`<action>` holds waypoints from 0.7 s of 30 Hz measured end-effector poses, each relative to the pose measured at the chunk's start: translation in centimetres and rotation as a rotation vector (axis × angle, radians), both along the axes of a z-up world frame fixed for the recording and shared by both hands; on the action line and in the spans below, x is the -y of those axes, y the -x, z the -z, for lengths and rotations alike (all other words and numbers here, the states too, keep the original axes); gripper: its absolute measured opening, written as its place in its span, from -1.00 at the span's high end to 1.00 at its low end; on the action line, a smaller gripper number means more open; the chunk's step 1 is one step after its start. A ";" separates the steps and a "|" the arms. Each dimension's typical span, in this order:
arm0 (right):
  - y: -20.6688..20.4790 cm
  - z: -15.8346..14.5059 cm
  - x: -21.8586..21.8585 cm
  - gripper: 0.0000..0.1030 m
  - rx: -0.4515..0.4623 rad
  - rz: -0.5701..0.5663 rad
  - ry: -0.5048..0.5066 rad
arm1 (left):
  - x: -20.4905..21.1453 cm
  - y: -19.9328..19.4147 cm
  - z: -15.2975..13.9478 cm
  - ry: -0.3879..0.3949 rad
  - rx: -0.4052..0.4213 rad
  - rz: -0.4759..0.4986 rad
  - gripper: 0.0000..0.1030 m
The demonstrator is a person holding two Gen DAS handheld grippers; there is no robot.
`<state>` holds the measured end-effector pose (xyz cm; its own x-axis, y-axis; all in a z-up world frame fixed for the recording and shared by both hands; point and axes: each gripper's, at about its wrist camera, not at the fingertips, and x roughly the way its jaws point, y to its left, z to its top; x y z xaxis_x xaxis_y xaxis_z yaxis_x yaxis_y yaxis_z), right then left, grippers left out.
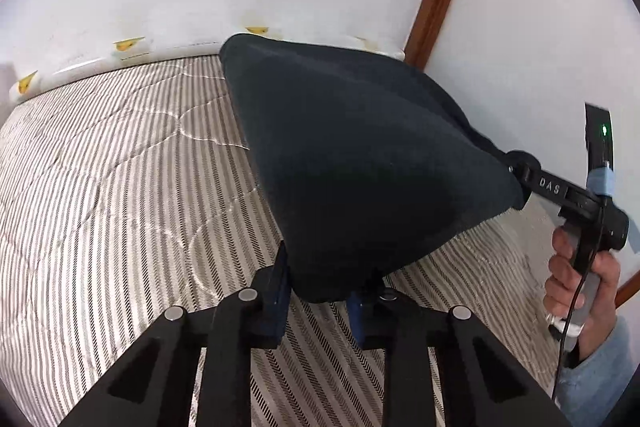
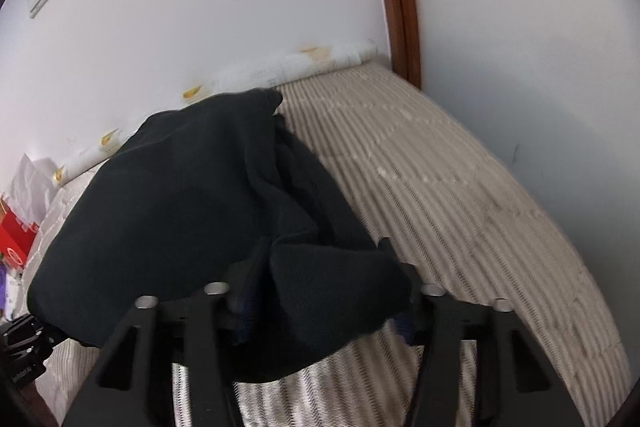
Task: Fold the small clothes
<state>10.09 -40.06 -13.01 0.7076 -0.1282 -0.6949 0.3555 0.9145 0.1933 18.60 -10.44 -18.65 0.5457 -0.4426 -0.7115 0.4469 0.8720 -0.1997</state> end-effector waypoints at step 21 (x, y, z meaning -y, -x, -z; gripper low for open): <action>5.3 -1.7 -15.5 0.51 0.068 -0.290 -0.021 | -16.4 9.0 0.8 0.019 -0.029 -0.160 0.50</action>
<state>4.80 -24.55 -11.32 0.7577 0.1005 -0.6448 0.0653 0.9715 0.2280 9.58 5.99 -19.45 0.5894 -0.3658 -0.7203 0.2967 0.9273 -0.2282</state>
